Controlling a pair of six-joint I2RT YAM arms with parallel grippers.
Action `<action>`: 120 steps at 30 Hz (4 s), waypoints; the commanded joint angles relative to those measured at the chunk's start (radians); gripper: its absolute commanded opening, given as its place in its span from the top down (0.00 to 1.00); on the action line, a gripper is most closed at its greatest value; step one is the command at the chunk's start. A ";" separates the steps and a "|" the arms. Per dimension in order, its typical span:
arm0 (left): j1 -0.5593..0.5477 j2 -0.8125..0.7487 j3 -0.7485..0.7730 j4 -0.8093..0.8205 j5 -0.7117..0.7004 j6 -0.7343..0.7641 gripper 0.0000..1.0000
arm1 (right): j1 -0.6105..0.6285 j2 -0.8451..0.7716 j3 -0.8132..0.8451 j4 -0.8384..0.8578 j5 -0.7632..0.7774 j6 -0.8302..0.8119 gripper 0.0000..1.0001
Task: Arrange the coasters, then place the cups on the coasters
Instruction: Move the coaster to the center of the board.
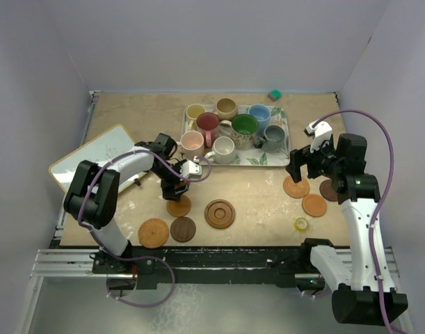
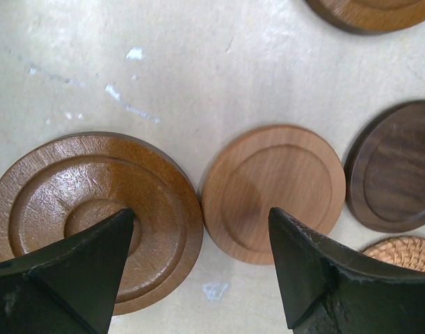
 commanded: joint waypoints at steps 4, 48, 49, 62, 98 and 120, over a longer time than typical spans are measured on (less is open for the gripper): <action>-0.083 -0.039 -0.030 0.045 0.120 -0.091 0.25 | -0.004 -0.004 0.000 0.029 0.002 -0.012 0.01; -0.166 -0.411 -0.343 0.059 -0.155 -0.009 0.30 | -0.004 -0.003 0.002 0.025 -0.004 -0.017 0.00; -0.169 -0.409 -0.348 0.072 -0.165 -0.016 0.30 | -0.004 -0.002 0.001 0.025 -0.006 -0.017 0.00; -0.229 -0.370 -0.385 0.117 -0.268 -0.041 0.30 | -0.004 -0.008 0.002 0.021 -0.020 -0.016 0.00; -0.594 0.000 -0.121 0.282 -0.267 -0.087 0.36 | -0.004 0.013 0.000 0.028 0.038 -0.024 0.00; -0.614 0.027 0.189 0.334 0.006 -0.202 0.32 | -0.036 -0.022 0.005 0.037 0.074 0.033 0.00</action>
